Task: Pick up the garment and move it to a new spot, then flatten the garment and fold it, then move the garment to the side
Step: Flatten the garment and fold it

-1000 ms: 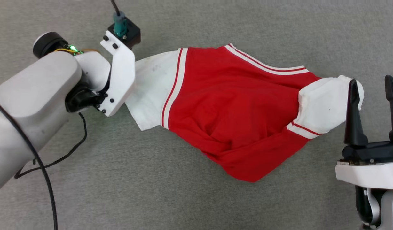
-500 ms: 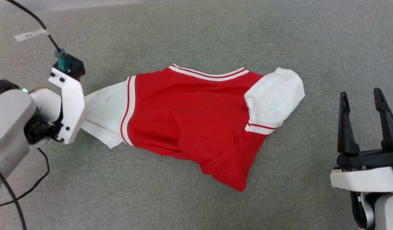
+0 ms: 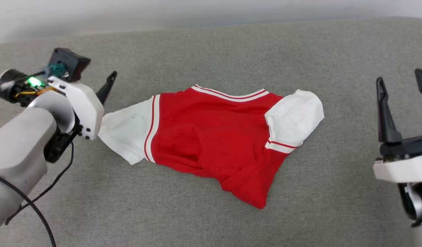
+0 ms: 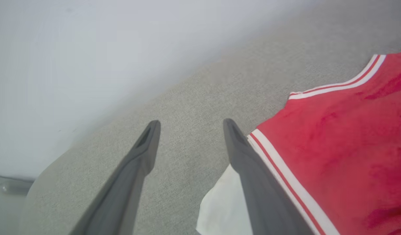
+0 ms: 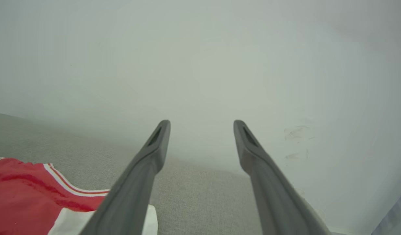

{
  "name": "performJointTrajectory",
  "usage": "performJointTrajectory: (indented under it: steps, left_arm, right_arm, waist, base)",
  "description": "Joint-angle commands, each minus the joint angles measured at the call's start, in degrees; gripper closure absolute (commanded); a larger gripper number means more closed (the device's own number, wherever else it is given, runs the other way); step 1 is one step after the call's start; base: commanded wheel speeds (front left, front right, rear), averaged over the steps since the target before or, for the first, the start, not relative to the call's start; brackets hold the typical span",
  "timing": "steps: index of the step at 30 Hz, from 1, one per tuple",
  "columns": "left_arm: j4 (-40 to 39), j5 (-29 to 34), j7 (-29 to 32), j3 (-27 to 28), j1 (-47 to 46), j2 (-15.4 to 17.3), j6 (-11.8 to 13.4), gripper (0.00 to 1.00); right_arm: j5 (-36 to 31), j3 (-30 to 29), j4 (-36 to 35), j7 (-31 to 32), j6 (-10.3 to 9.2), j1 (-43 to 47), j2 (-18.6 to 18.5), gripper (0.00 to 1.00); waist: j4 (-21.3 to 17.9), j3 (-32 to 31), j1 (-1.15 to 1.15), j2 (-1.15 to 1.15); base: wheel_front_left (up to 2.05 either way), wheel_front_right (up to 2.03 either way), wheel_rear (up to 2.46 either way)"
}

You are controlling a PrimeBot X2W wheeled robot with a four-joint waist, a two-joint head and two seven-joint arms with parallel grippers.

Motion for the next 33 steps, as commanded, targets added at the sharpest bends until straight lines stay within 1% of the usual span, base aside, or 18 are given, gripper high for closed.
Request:
performJointTrajectory:
  steps: [1,4,8,10,12,14,15,16,18,19,20,22,27,30,33]
  left_arm:
    - [-1.4,0.6,-5.5,1.7,2.1,0.5,2.9,0.00]
    - [-4.4,0.1,-11.4,4.1,5.9,1.2,7.6,0.00]
    - [-10.0,0.4,-13.8,9.3,11.6,1.6,14.3,0.00]
    - [-14.7,2.3,-14.0,14.3,14.9,1.0,17.8,0.00]
    - [-19.2,5.8,-14.0,19.4,20.1,0.2,21.0,0.00]
    - [-23.1,8.7,-13.9,23.9,25.6,-1.3,23.3,0.00]
    - [-23.1,8.7,-13.9,23.9,25.6,-1.3,23.3,0.00]
    - [-24.7,10.4,-13.9,25.7,27.8,-1.9,24.0,0.00]
    - [-27.3,13.8,-13.9,29.1,32.6,-3.5,25.6,0.00]
    - [-29.3,16.5,-13.9,32.1,37.4,-5.4,26.5,0.00]
    - [-29.3,16.5,-13.9,32.1,37.4,-5.4,26.5,0.00]
    - [-31.1,19.2,-13.9,36.0,41.1,-7.4,27.2,0.00]
    - [-35.0,26.3,-13.9,43.6,48.5,-13.1,26.6,0.00]
    - [-37.5,30.1,-13.9,46.5,51.7,-16.7,25.4,0.00]
    - [-38.9,33.3,-13.9,49.1,53.4,-19.9,24.0,0.00]
  right_arm:
    - [0.3,0.9,1.7,-0.1,-0.04,-2.4,-2.6,0.00]
    - [1.5,3.7,4.5,1.3,-0.04,-5.8,-6.8,0.00]
    - [6.2,9.1,6.4,7.8,-0.04,-10.7,-12.2,0.00]
    - [8.2,12.3,6.2,11.5,-0.04,-12.7,-14.6,0.00]
    - [10.6,15.5,5.6,14.8,-0.04,-15.1,-17.5,0.00]
    - [12.7,18.8,4.8,17.9,-0.04,-17.3,-19.5,0.00]
    - [12.7,18.8,4.8,17.9,-0.04,-17.3,-19.5,0.00]
    - [14.0,20.6,4.6,19.7,-0.04,-18.0,-20.6,0.00]
    - [17.2,25.0,4.2,24.6,-0.04,-19.6,-23.3,0.00]
    - [20.9,29.3,3.5,29.5,-0.05,-22.2,-26.0,0.00]
    - [20.9,29.3,3.5,29.5,-0.05,-22.2,-26.0,0.00]
    - [24.5,33.0,3.1,34.6,-0.04,-24.6,-28.3,0.00]
    - [33.4,41.9,4.4,49.3,-0.05,-31.5,-33.9,0.00]
    - [38.1,45.9,6.4,56.3,-0.04,-35.2,-35.6,0.00]
    - [40.6,50.2,9.1,62.2,-0.04,-39.1,-37.0,0.00]
  waist:
    - [0.9,-1.2,0.00,0.00]
    - [1.8,-1.7,0.00,0.00]
    - [3.1,-1.8,0.00,0.00]
    - [3.7,-1.7,0.00,0.00]
    - [4.3,-1.6,0.00,0.00]
    - [4.8,-1.6,0.00,0.00]
    - [4.8,-1.6,0.00,0.00]
    - [4.9,-1.6,0.00,0.00]
    - [5.2,-1.7,0.00,0.00]
    - [5.5,-1.6,0.00,0.00]
    - [5.5,-1.6,0.00,0.00]
    - [5.6,-1.4,0.00,0.00]
    - [6.3,0.0,0.00,0.00]
    - [7.0,1.5,0.00,0.00]
    - [8.0,3.1,0.00,0.00]
  base:
    - [0.00,0.00,0.00]
    - [0.00,0.00,0.00]
    - [0.00,0.00,0.00]
    - [0.00,0.00,0.00]
    - [0.00,0.00,0.00]
    - [0.00,0.00,0.00]
    - [0.00,0.00,0.00]
    - [0.00,0.00,0.00]
    - [0.00,0.00,0.00]
    - [0.00,0.00,0.00]
    - [0.00,0.00,0.00]
    - [0.00,0.00,0.00]
    - [0.00,0.00,0.00]
    - [0.00,0.00,0.00]
    - [0.00,0.00,0.00]
